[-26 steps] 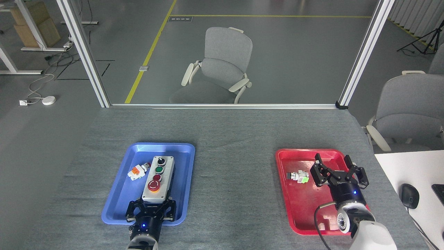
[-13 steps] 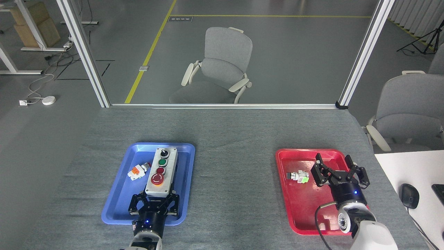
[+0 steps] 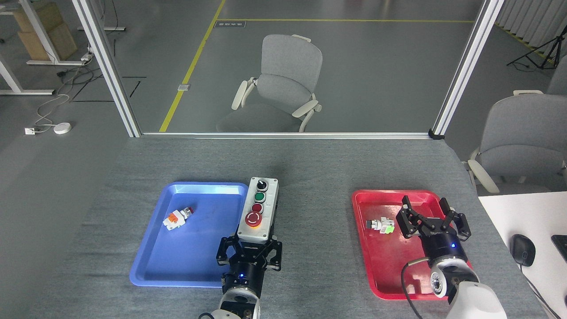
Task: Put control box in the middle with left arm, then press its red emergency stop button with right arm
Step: 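Drag the control box out of the blue tray toward the table middle, then open the left gripper and pull it back toward the blue tray, then swing the right gripper from the red tray over the control box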
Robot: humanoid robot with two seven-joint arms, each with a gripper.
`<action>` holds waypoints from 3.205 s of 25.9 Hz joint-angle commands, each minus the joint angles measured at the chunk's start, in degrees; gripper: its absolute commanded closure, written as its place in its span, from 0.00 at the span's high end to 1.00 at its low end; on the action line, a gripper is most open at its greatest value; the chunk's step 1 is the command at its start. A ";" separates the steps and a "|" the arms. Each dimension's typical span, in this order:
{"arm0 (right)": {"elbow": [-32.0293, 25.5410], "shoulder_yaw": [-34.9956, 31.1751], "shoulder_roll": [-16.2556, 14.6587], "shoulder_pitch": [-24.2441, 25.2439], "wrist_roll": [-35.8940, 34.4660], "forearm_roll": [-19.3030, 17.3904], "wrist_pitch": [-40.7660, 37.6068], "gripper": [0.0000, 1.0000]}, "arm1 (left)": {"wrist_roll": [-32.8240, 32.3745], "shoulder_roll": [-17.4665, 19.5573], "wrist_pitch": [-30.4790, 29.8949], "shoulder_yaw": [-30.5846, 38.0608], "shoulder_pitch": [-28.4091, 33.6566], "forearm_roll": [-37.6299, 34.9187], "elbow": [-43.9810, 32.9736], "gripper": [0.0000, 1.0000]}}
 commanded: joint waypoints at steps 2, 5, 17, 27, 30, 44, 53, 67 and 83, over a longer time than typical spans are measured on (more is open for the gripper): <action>0.00 0.00 -0.19 0.00 -0.28 0.02 -0.01 1.00 | -1.87 -0.62 7.55 -8.66 -2.43 4.28 2.17 0.25; 0.00 0.00 -0.19 0.00 -0.28 0.02 -0.01 1.00 | -1.87 -0.62 8.78 -12.44 -2.43 6.04 2.43 0.26; 0.00 0.09 0.07 0.00 -0.28 0.02 -0.10 1.00 | -1.17 -0.62 4.12 -19.56 -4.01 9.29 8.41 0.26; 0.00 -0.09 -0.37 0.00 -0.28 -0.06 0.16 1.00 | 1.55 -0.53 4.56 -19.56 -5.15 12.72 12.45 0.34; 0.00 -0.09 -0.37 0.00 -0.37 -0.06 0.08 1.00 | 1.82 -0.53 4.47 -19.56 -5.33 12.90 13.07 0.34; 0.00 0.00 -0.28 0.00 -0.28 -0.06 -0.01 1.00 | 3.14 -0.53 3.95 -19.74 -5.24 13.78 10.08 0.99; 0.00 -0.18 -0.37 0.00 -0.37 -0.06 0.16 1.00 | 3.14 5.10 5.53 -18.86 -1.55 12.72 -3.11 0.99; 0.00 0.79 -0.10 -2.81 -1.42 -0.94 -7.22 0.40 | 2.70 19.69 -3.35 1.09 4.43 13.34 -17.52 0.99; 6.15 21.97 6.40 -7.21 -3.71 -2.26 -34.29 0.00 | 2.52 25.84 -13.54 10.67 4.08 12.72 -9.79 0.98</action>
